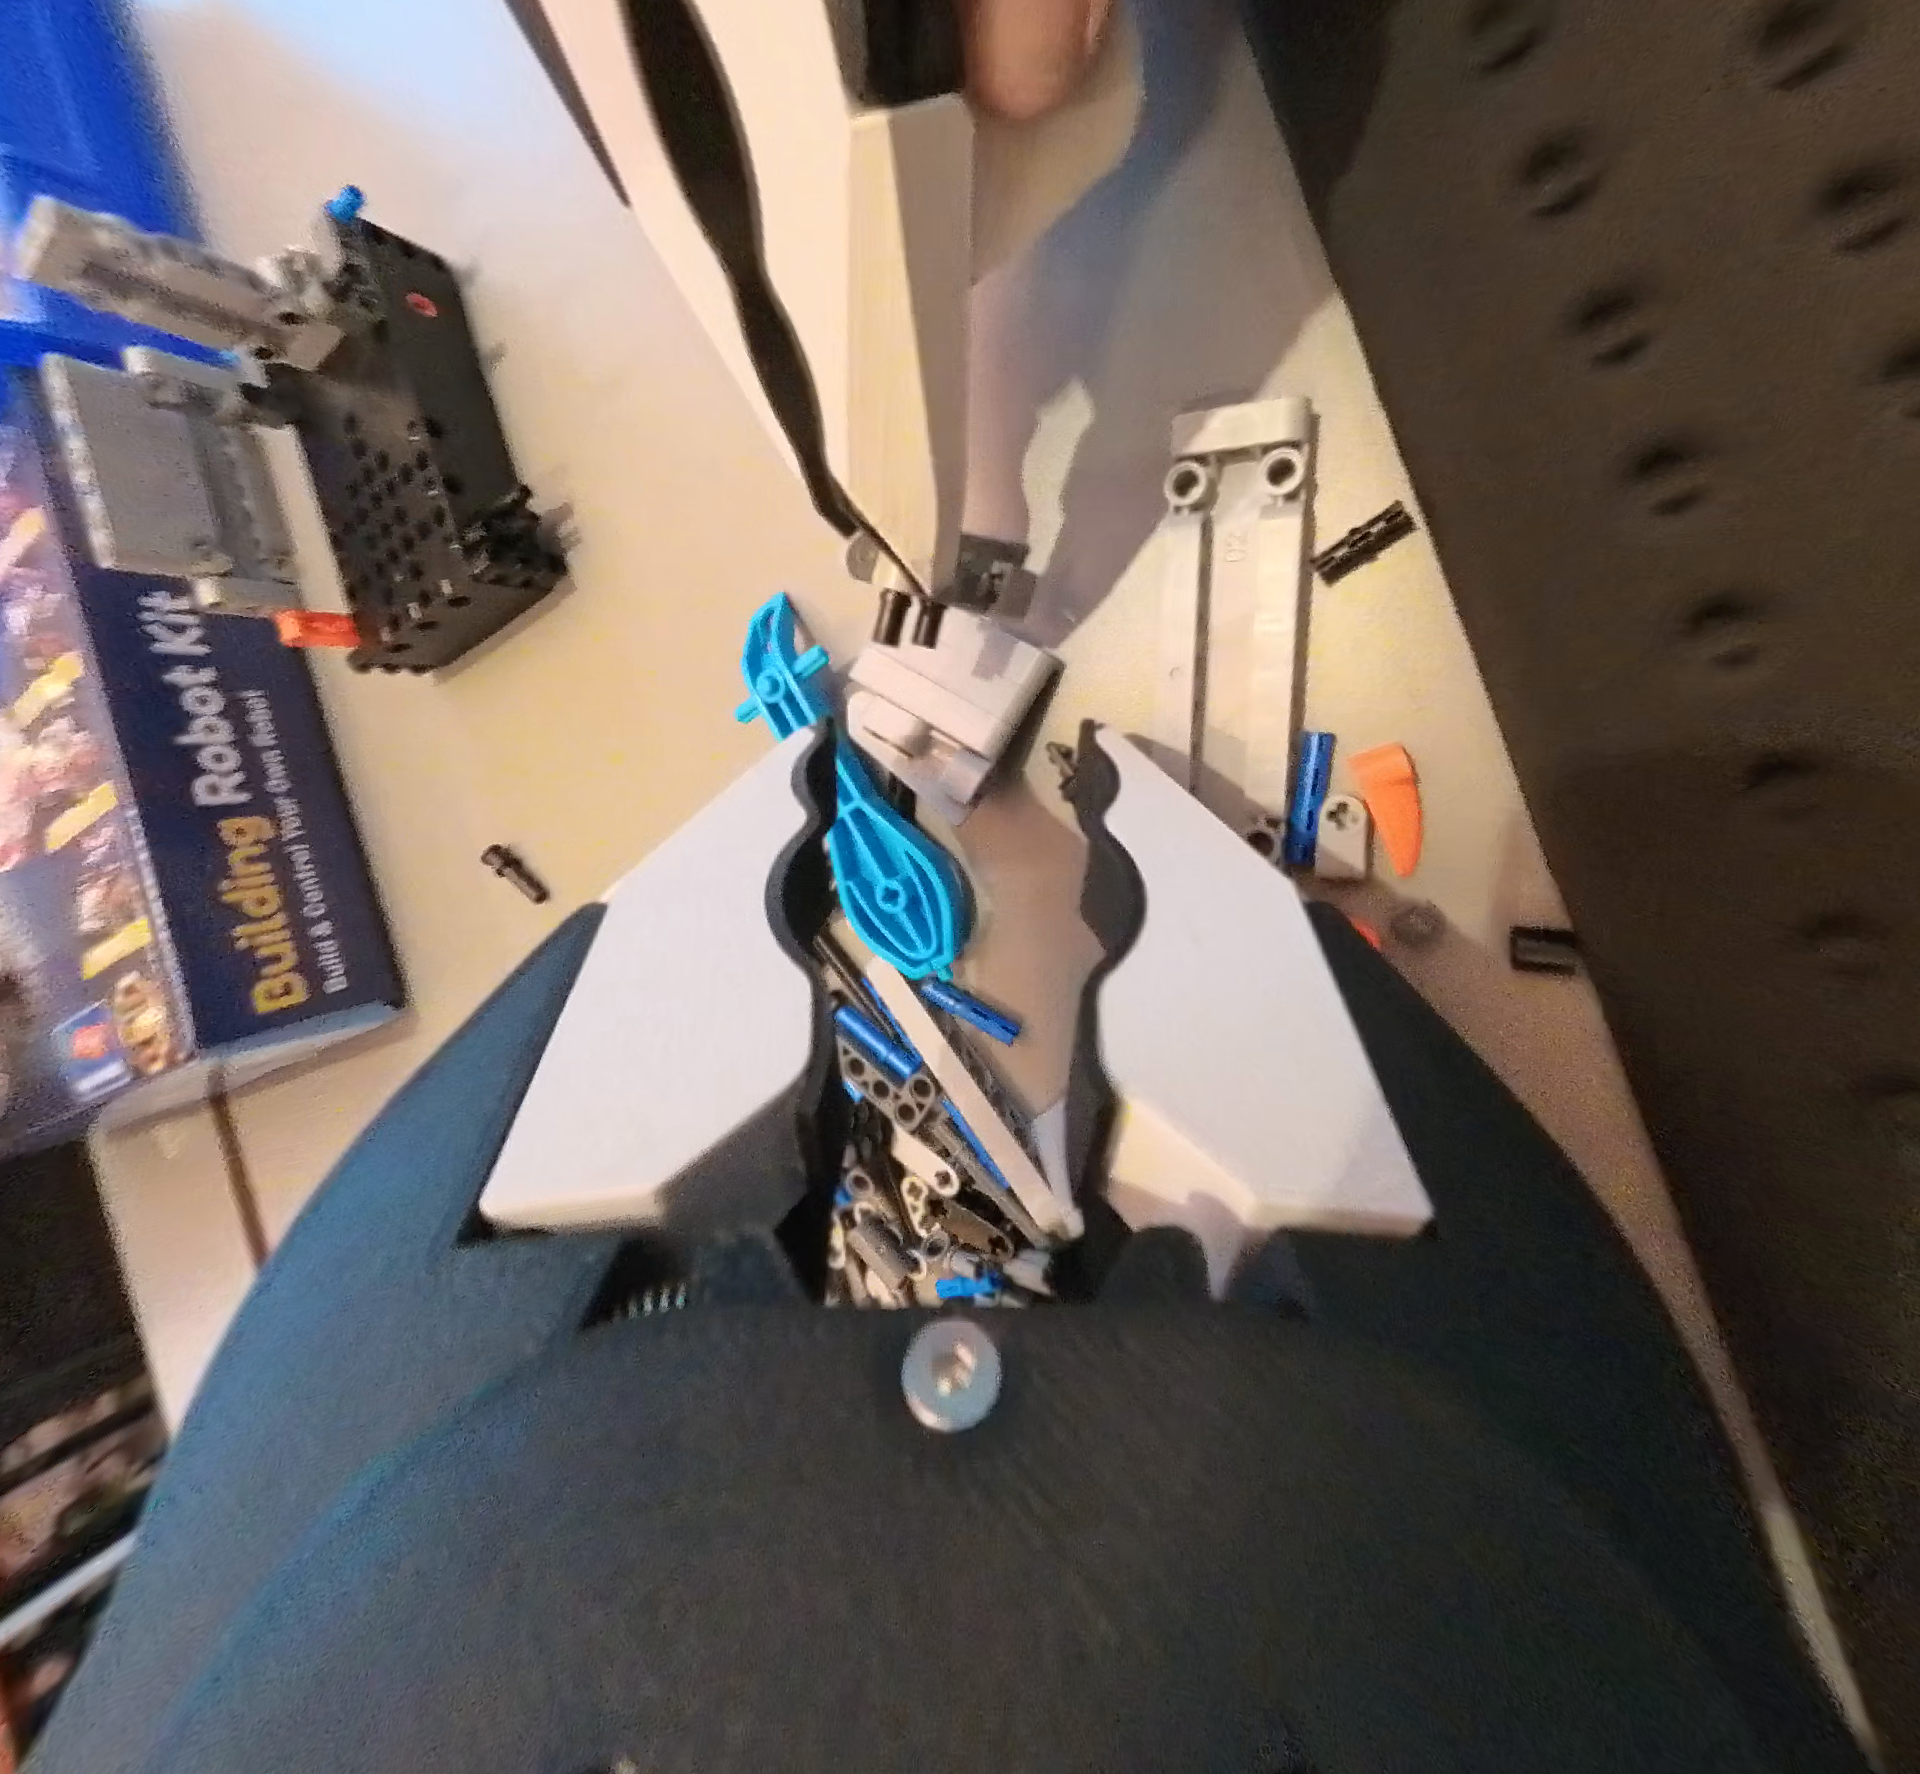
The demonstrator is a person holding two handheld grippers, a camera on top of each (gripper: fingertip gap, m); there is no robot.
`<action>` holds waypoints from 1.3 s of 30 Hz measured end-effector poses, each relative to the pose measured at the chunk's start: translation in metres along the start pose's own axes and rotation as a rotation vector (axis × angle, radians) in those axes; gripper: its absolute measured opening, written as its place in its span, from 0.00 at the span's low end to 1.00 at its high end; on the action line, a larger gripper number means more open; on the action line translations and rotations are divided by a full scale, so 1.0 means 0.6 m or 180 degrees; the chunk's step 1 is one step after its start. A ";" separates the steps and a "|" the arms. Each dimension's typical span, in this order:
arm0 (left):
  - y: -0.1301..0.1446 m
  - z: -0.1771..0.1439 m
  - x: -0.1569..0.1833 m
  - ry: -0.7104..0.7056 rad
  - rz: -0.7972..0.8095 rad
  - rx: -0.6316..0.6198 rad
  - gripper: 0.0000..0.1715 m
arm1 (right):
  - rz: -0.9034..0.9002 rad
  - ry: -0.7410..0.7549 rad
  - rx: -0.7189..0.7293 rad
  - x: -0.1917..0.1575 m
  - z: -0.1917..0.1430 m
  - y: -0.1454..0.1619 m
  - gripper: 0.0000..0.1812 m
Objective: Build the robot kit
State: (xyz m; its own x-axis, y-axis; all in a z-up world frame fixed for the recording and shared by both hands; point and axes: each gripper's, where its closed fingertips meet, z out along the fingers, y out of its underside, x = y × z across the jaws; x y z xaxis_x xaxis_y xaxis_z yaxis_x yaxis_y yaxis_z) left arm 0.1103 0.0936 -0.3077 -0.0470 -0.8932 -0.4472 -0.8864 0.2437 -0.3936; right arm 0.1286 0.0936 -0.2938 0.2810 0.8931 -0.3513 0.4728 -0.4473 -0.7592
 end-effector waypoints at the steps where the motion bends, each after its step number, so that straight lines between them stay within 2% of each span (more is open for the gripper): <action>1: 0.000 -0.001 0.001 0.0147 0.0006 -0.0019 0.24 | 0.0030 -0.0018 0.0040 0.001 -0.004 -0.002 0.02; 4: -0.011 0.004 -0.003 0.0498 0.0062 -0.0018 0.25 | 0.0076 -0.0019 0.0139 0.007 -0.015 -0.006 0.02; 7: -0.008 0.017 -0.012 0.0767 0.0171 -0.0184 0.28 | 0.0129 -0.0025 0.0187 0.014 -0.027 -0.004 0.02; 12: 0.003 0.040 -0.006 0.1384 0.0230 -0.0409 0.25 | 0.0188 -0.0164 0.0273 0.012 -0.035 -0.007 0.02; 19: -0.006 0.050 -0.006 0.1820 0.0195 -0.0381 0.24 | 0.0219 -0.0266 0.0416 0.008 -0.045 -0.015 0.02; 25: -0.011 0.050 0.000 0.1701 0.0106 -0.0303 0.21 | 0.0245 -0.0286 0.0513 0.009 -0.052 -0.019 0.02; 30: -0.012 0.042 0.012 0.1312 -0.0706 -0.0389 0.18 | 0.0279 -0.0282 0.0479 0.012 -0.050 -0.017 0.02; 32: -0.009 0.034 0.024 0.1227 -0.0622 -0.0361 0.21 | 0.0287 -0.0282 0.0464 0.013 -0.049 -0.016 0.02; 33: -0.006 0.033 0.022 0.1186 -0.0613 -0.0379 0.27 | 0.0294 -0.0281 0.0446 0.013 -0.048 -0.016 0.02; 36: -0.033 0.023 0.014 0.1441 -0.0758 -0.0102 0.29 | 0.0310 -0.0280 0.0434 0.014 -0.047 -0.015 0.02; 39: -0.026 0.036 0.000 0.1583 -0.0501 -0.0211 0.29 | 0.0345 -0.0322 0.0517 0.014 -0.053 -0.019 0.02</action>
State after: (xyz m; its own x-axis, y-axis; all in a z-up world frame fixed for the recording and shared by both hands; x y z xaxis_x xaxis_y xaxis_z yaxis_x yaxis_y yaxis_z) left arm 0.1341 0.0977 -0.3189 -0.1097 -0.9925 0.0549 -0.9269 0.0821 -0.3663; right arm 0.1520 0.1048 -0.2707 0.2337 0.8441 -0.4826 0.3014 -0.5348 -0.7894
